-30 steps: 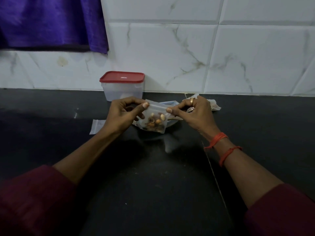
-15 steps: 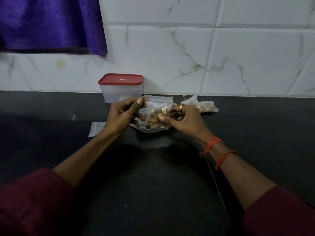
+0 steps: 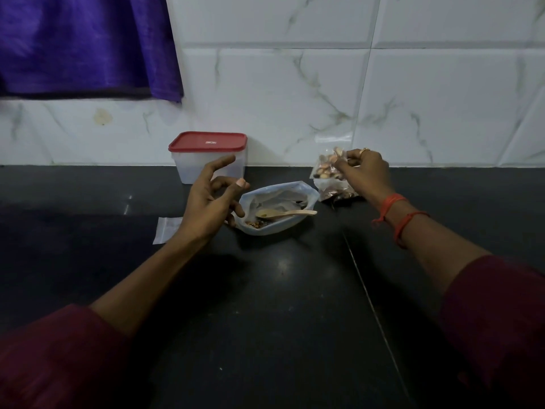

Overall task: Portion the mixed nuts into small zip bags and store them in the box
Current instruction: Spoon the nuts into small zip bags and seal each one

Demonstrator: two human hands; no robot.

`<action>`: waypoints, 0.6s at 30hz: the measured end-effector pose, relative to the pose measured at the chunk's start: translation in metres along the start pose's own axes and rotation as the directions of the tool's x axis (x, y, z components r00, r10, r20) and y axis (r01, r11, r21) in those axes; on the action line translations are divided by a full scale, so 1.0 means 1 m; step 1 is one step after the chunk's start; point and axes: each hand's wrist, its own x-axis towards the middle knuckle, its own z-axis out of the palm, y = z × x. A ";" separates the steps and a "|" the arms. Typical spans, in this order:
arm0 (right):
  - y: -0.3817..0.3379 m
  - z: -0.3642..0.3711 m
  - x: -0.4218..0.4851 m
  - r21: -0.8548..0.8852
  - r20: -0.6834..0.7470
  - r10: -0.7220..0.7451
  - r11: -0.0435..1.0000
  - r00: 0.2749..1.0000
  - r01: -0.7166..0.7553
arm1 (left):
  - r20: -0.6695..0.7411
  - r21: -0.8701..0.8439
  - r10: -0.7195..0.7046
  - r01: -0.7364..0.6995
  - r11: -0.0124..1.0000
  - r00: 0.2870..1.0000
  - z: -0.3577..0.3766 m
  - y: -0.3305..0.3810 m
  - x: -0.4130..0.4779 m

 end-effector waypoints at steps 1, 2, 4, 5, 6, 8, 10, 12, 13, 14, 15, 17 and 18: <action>0.006 0.001 0.004 -0.028 0.027 0.016 0.999 1.000 -0.015 | -0.004 0.000 -0.001 0.001 1.000 1.000 0.000 0.000 0.000; 0.011 0.003 0.006 -0.061 0.046 0.029 0.998 0.999 -0.026 | -0.008 0.003 -0.001 0.001 1.000 1.000 -0.001 0.000 0.000; 0.019 0.007 0.009 -0.094 0.073 0.046 0.995 0.996 -0.039 | -0.016 0.013 0.004 -0.004 1.000 1.000 -0.001 0.000 0.001; 0.023 0.010 0.011 -0.102 0.084 0.056 0.994 0.995 -0.047 | -0.019 0.015 0.009 -0.008 1.000 1.000 -0.001 0.000 0.001; 0.024 0.012 0.011 -0.107 0.090 0.060 0.993 0.994 -0.050 | -0.019 0.015 0.013 -0.013 1.000 1.000 0.000 0.000 0.001; 0.024 0.015 0.012 -0.123 0.105 0.060 0.991 0.993 -0.047 | -0.016 0.012 0.017 -0.017 1.000 1.000 0.001 0.000 0.001; 0.025 0.019 0.014 -0.142 0.130 0.044 0.990 0.991 -0.025 | -0.019 0.012 0.019 -0.018 1.000 1.000 0.000 0.000 0.001; 0.026 0.022 0.016 -0.206 0.144 0.034 0.979 0.989 -0.004 | -0.021 0.015 0.014 -0.013 1.000 1.000 0.000 0.000 0.002; 0.024 0.022 0.016 -0.262 0.137 0.029 0.965 0.990 0.008 | -0.023 0.017 0.011 -0.011 1.000 1.000 0.000 -0.001 0.002; 0.024 0.023 0.017 -0.330 0.115 0.014 0.944 0.993 0.025 | -0.023 0.016 0.010 -0.009 1.000 1.000 0.000 -0.001 0.002; 0.023 0.024 0.017 -0.404 0.089 -0.010 0.914 0.996 0.045 | -0.024 0.015 0.011 -0.010 1.000 1.000 0.000 -0.001 0.002; 0.022 0.023 0.016 -0.517 0.050 -0.067 0.852 0.996 0.083 | -0.026 0.020 0.018 -0.017 1.000 1.000 0.000 -0.002 0.002; 0.023 0.022 0.016 -0.530 0.026 -0.095 0.842 0.995 0.095 | -0.031 0.028 0.025 -0.024 0.999 0.999 0.000 -0.002 0.002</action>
